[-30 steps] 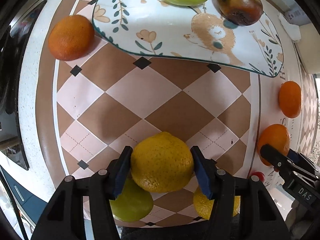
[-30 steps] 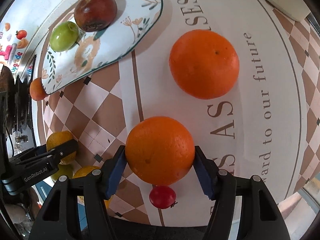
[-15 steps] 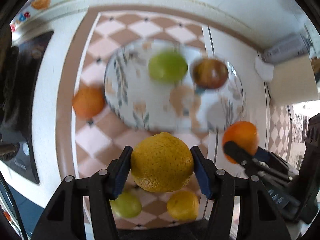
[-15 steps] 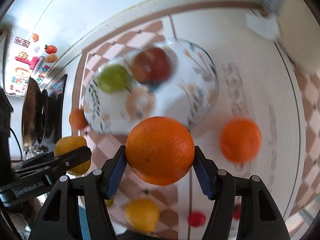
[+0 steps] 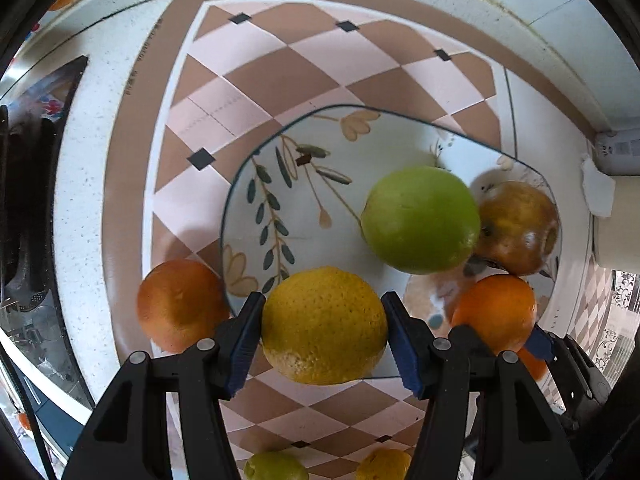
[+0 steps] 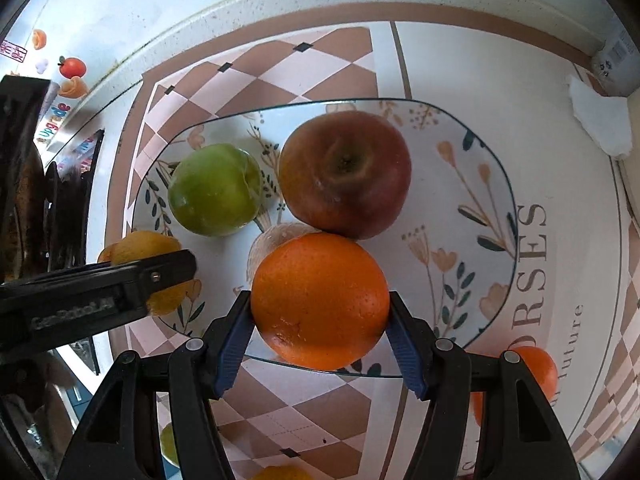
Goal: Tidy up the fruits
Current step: 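Place the orange on the plate with the right tool while the left places the lemon, then grasp a lemon with the right tool while the left tool grasps a green apple, then place the lemon on the plate with the right tool while the left places the green apple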
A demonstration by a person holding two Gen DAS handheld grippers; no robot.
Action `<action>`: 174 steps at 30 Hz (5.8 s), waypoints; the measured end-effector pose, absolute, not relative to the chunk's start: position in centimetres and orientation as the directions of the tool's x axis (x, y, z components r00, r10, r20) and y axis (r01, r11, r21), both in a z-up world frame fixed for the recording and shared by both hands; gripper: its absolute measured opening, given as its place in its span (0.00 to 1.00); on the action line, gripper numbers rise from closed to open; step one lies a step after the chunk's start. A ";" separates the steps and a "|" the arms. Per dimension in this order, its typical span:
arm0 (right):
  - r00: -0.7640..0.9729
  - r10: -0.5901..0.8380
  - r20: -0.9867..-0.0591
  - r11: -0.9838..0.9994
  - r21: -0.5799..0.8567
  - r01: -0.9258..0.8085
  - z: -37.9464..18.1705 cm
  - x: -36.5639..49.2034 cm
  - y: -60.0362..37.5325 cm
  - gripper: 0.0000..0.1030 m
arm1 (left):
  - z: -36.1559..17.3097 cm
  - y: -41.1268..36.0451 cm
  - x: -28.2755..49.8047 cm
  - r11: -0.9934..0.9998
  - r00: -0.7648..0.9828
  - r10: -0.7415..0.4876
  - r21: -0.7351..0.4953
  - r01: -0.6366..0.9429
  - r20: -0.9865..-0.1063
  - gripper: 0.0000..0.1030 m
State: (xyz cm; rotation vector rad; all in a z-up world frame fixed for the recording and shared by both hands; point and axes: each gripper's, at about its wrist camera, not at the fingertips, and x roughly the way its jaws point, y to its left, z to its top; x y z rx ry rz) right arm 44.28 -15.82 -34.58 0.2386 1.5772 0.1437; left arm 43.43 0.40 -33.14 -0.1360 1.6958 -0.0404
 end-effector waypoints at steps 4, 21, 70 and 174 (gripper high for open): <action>-0.040 0.247 -0.968 0.967 0.244 0.070 -35.7 44.7 -15.7 0.66 | -33.6 0.5 43.4 0.992 -0.133 -0.117 -0.109 -0.068 -0.984 0.56; 0.085 0.143 -0.986 0.987 0.148 0.066 -28.6 41.7 -18.5 0.90 | -26.7 2.1 39.6 0.999 0.028 -0.028 -0.029 -0.031 -0.999 0.83; 0.273 0.183 -0.944 0.982 0.191 0.001 -10.6 25.6 -16.1 0.91 | -8.5 3.0 23.9 0.999 0.430 0.006 0.028 0.044 -0.903 0.96; 0.111 0.071 -0.991 0.996 0.077 0.049 -29.3 45.4 -20.4 0.90 | -27.1 2.8 45.2 0.999 0.043 0.012 0.010 -0.054 -0.999 0.84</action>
